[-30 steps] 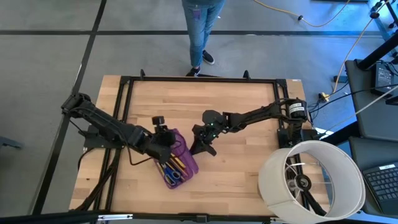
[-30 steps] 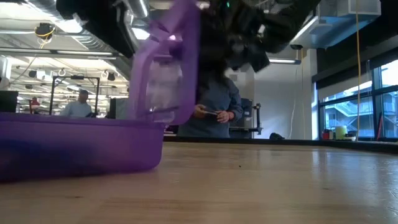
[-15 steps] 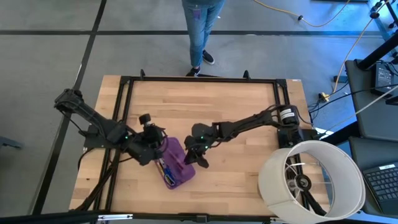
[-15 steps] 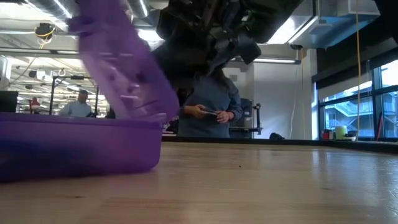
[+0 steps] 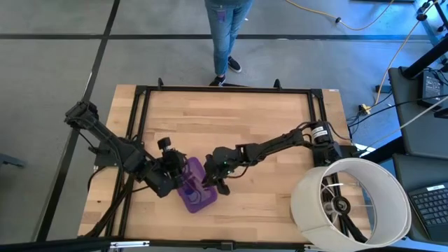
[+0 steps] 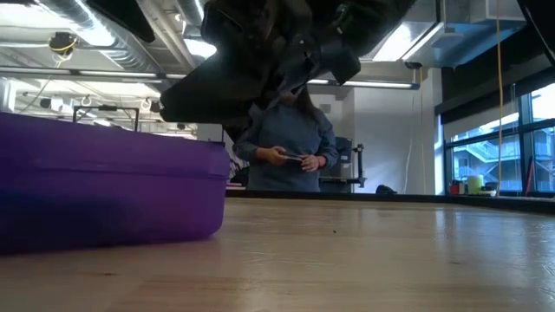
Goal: Pick & place school supplies into a supply box
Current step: Close the violet supply box
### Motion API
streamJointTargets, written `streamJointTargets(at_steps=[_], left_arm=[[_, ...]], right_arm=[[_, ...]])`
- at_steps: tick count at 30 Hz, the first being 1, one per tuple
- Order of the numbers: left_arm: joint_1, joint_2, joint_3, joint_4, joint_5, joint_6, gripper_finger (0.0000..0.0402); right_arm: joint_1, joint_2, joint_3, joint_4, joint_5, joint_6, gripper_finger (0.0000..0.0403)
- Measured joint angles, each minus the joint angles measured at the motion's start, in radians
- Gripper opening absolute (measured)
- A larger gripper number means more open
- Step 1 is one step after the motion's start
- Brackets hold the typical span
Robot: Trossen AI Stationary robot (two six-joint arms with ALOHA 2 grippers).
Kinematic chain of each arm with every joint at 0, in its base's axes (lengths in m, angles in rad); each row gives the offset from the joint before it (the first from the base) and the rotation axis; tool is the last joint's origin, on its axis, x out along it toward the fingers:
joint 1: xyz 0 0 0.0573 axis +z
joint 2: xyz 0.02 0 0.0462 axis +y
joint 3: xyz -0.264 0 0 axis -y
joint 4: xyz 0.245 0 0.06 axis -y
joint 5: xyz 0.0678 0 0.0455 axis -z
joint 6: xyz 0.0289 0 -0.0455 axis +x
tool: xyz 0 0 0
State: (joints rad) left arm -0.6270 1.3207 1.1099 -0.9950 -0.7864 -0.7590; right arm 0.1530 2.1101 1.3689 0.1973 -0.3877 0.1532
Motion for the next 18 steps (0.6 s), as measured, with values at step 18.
streamJointTargets(at_steps=[18], left_arm=[[-0.007,0.022,0.0,0.002,0.002,-0.042,0.0127]], right_arm=[[0.022,0.066,0.006,0.032,0.167,-0.053,0.0087]])
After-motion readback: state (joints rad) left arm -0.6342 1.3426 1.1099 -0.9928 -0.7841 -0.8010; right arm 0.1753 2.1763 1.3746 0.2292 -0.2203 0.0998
